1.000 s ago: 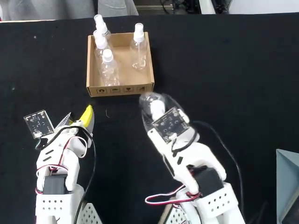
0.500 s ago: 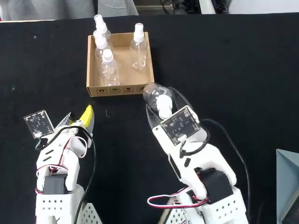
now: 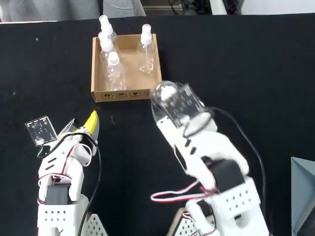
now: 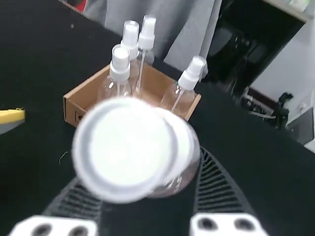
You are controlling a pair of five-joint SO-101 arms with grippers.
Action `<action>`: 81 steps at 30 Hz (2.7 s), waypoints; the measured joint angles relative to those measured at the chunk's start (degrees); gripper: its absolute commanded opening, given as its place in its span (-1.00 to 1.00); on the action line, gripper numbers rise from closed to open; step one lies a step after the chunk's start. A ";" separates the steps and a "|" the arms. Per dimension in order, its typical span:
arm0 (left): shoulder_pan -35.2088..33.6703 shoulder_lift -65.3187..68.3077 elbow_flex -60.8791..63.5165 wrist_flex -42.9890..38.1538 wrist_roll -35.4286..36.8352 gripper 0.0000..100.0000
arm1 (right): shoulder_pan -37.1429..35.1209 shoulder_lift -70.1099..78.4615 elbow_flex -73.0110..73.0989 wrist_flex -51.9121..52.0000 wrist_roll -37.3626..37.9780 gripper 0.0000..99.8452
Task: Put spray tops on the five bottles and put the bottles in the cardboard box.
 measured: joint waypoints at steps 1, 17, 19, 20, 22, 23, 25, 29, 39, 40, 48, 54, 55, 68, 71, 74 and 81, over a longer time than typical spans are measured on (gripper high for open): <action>0.00 0.00 0.00 0.00 0.00 -0.57 | 0.00 1.58 -0.62 0.00 0.00 -0.80; 0.00 0.00 0.09 0.00 -0.09 -0.57 | 0.00 14.07 -8.53 0.00 -3.69 -0.79; 0.00 0.00 0.09 0.00 -0.09 -0.57 | 0.00 13.98 -8.53 0.00 -6.59 -0.79; 0.00 0.00 0.09 0.00 -0.09 -0.57 | 0.00 13.98 -8.53 0.00 -7.47 -0.79; 0.00 0.00 0.09 0.00 -0.09 -0.57 | 0.00 14.33 -8.53 0.00 -8.26 -0.79; 0.00 0.00 0.09 0.00 -0.09 -0.57 | 0.00 14.77 -8.53 -0.09 -8.62 -0.79; 0.00 0.00 0.09 0.00 -0.09 -0.57 | 0.00 16.00 -8.53 -1.41 -8.79 -0.79; 0.00 0.00 0.09 0.00 -0.09 -0.57 | 0.00 18.37 -8.53 -4.66 -9.23 -0.80; 0.00 0.00 0.09 0.00 -0.09 -0.57 | 0.00 29.98 -8.53 -17.76 -9.23 -0.80; 0.00 0.00 0.09 0.00 -0.09 -0.57 | 0.00 31.21 -8.53 -18.99 -9.23 -0.79; 0.00 0.00 0.09 0.00 -0.09 -0.57 | 0.00 37.45 -8.53 -25.32 -9.23 -0.79; 0.00 0.00 0.09 0.00 -0.09 -0.57 | 0.00 39.30 -8.53 -27.87 -9.23 -0.79; 0.00 0.00 0.09 0.00 -0.09 -0.57 | 0.00 39.47 -8.53 -28.66 -9.23 -0.79; 0.00 0.00 0.09 0.00 -0.09 -0.57 | 0.00 42.64 -8.53 -32.53 -9.23 -0.79; 0.00 0.00 0.09 0.00 -0.09 -0.57 | 0.00 42.64 -8.53 -35.25 -9.32 -0.79; 0.00 0.00 0.09 0.00 -0.09 -0.57 | 0.00 42.64 -8.53 -37.10 -9.93 -0.79; 0.00 0.00 0.09 0.00 -0.09 -0.57 | 0.00 44.48 -8.53 -39.56 -16.26 -0.79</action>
